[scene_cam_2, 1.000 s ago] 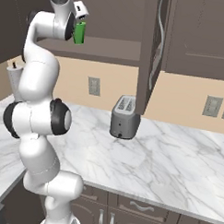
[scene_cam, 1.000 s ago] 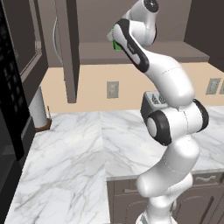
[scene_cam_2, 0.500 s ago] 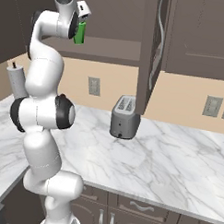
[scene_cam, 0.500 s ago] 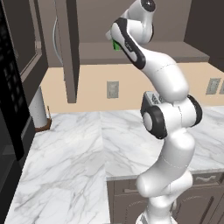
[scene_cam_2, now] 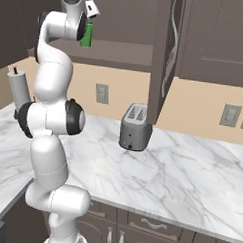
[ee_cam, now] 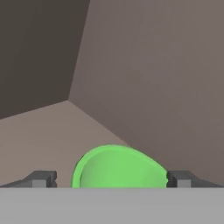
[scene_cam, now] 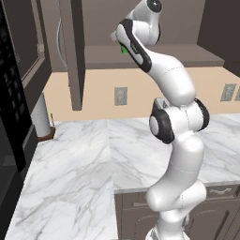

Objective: Open the cabinet directly in front. Then move the liquor and the cup to the dining counter with the candle on it.

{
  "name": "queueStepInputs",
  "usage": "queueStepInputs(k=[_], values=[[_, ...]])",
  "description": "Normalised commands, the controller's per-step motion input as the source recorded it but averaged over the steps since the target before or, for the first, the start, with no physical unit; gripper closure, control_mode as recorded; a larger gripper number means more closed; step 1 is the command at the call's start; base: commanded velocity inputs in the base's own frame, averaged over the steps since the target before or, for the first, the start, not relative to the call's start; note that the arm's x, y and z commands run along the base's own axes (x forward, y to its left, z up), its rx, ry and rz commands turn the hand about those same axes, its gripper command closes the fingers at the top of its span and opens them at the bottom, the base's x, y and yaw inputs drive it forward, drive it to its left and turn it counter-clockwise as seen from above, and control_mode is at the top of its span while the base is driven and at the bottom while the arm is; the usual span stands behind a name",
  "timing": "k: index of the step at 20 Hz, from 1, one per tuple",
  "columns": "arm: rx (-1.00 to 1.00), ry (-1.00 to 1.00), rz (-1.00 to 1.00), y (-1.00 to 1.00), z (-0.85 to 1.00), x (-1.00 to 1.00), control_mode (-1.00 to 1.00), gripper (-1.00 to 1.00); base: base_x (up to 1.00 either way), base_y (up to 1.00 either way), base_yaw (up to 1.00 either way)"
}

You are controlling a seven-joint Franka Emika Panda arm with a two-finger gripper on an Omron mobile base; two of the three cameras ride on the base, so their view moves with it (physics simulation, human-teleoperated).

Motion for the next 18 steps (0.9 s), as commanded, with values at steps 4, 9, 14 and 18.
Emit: queueStepInputs(k=[4,9,14,18], values=[[0.0,0.0,0.0,0.08,0.0,0.2,-1.0,-1.0,0.0,0.0,0.0],[0.0,0.02,0.0,0.01,0.0,0.05,-1.0,-1.0,0.0,0.0,0.0],[-0.01,0.03,0.0,-0.09,0.0,-0.22,-1.0,-1.0,0.0,0.0,0.0],[-0.02,0.0,0.0,-0.04,0.0,-0.32,-1.0,-1.0,0.0,0.0,0.0]])
